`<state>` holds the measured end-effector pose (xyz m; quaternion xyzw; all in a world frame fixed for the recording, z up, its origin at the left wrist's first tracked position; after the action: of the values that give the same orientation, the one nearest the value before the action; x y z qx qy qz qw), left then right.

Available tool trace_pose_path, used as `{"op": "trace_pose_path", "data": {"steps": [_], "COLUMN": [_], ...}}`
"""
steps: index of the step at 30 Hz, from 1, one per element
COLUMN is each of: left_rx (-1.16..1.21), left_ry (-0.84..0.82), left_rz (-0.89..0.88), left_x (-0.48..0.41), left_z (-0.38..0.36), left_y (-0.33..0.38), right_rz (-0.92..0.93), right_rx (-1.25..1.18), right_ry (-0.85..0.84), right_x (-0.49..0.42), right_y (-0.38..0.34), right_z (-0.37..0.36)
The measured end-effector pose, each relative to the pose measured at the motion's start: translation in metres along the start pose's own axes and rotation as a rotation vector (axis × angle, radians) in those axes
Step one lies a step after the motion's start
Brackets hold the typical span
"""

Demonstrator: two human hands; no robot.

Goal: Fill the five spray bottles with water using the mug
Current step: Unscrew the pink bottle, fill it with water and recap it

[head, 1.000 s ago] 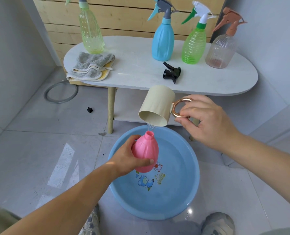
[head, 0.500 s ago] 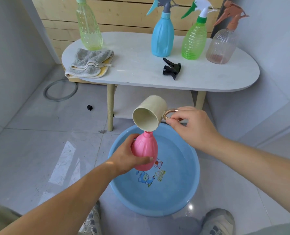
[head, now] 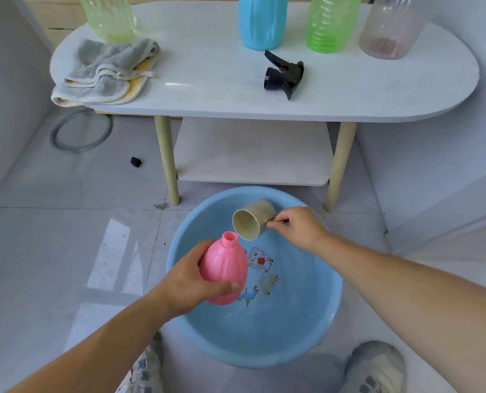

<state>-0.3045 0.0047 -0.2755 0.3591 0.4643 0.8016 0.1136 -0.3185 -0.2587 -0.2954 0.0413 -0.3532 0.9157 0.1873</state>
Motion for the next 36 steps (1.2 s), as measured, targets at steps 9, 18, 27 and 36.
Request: {"op": "trace_pose_path", "data": {"steps": [9, 18, 27, 36], "left_rx": [0.003, -0.014, -0.030, -0.006], "left_ry": [-0.019, -0.021, -0.012, -0.010], "left_rz": [0.052, 0.063, 0.055, 0.052], "left_x": [-0.011, -0.016, -0.016, -0.016], "left_z": [-0.006, -0.009, -0.006, -0.006], "left_y": [-0.021, -0.024, -0.024, -0.019], "right_rz": [0.190, 0.222, 0.228, 0.136], "right_rx": [0.269, 0.282, 0.362, 0.292], "right_ry": [-0.154, -0.196, -0.236, -0.222], "right_x": [-0.018, -0.020, -0.018, -0.011], "right_y": [0.019, 0.024, 0.030, 0.026], "right_z": [-0.043, -0.053, -0.062, -0.064]}}
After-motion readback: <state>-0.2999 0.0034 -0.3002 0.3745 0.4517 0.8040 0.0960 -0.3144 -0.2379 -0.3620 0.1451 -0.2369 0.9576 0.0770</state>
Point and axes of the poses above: each hand's wrist, its own x-axis away from the middle knuckle, its own z-axis out of the back of the hand, y = z × x, the point moved 8 cm from there along -x, towards the middle knuckle, and after that the axes turned 3 degrees about y, right-handed, at the moved point
